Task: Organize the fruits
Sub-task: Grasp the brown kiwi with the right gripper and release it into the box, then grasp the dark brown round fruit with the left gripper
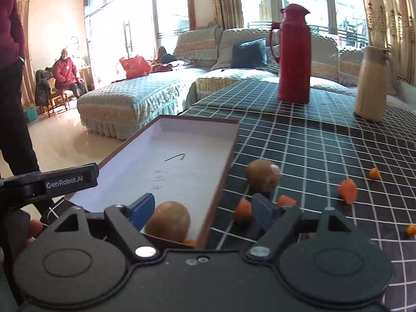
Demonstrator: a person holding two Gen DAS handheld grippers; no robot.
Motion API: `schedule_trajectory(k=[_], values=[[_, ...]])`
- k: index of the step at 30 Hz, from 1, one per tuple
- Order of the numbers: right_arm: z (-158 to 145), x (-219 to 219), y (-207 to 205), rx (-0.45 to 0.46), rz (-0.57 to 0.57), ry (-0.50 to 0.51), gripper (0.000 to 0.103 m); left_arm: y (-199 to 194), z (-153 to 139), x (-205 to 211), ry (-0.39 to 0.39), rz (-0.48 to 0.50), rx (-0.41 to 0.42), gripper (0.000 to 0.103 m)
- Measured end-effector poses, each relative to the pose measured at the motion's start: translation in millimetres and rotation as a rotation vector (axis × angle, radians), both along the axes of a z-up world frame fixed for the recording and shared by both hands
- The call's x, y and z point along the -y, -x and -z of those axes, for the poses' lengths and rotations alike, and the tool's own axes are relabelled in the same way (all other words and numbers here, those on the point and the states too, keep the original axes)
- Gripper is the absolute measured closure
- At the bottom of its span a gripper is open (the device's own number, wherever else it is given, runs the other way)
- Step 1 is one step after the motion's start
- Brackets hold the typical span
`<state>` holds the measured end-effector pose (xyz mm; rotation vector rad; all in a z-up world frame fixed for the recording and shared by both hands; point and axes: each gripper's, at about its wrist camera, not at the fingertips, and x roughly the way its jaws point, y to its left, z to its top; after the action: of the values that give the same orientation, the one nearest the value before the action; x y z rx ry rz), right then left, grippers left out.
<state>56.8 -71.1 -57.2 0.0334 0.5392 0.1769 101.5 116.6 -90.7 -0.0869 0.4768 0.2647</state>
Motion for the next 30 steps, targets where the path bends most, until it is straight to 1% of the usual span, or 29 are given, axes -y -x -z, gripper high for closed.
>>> schedule_trajectory(k=[5,8,11,13,14,15,21,25,30], values=[[7.4,76.9,31.3,0.038,0.177,-0.038,0.022,7.9,-5.7,62.5,-0.070,0.182,0.028,0.002],[15.1,110.8,45.2,0.040,0.263,-0.065,0.022,12.3,-5.7,103.1,-0.099,0.291,0.020,0.002],[24.4,132.9,53.5,0.028,0.316,-0.085,0.022,16.8,-0.2,141.8,-0.141,0.385,0.003,0.003],[29.0,143.3,59.1,0.025,0.336,-0.094,0.022,19.8,3.2,163.1,-0.165,0.440,-0.005,0.010],[30.1,147.0,60.8,0.027,0.345,-0.097,0.022,19.4,4.5,171.0,-0.168,0.463,-0.014,0.017],[30.0,149.7,63.9,0.031,0.356,-0.101,0.022,19.4,6.1,178.8,-0.166,0.483,-0.028,0.021],[32.2,162.6,69.2,0.037,0.384,-0.121,0.022,13.8,14.5,199.5,-0.119,0.531,-0.102,0.034],[35.1,164.4,69.4,0.034,0.387,-0.122,0.022,8.1,19.6,207.8,-0.089,0.539,-0.139,0.037],[35.8,163.9,68.8,0.035,0.383,-0.120,0.021,-1.8,23.2,209.0,-0.057,0.509,-0.173,0.040]])
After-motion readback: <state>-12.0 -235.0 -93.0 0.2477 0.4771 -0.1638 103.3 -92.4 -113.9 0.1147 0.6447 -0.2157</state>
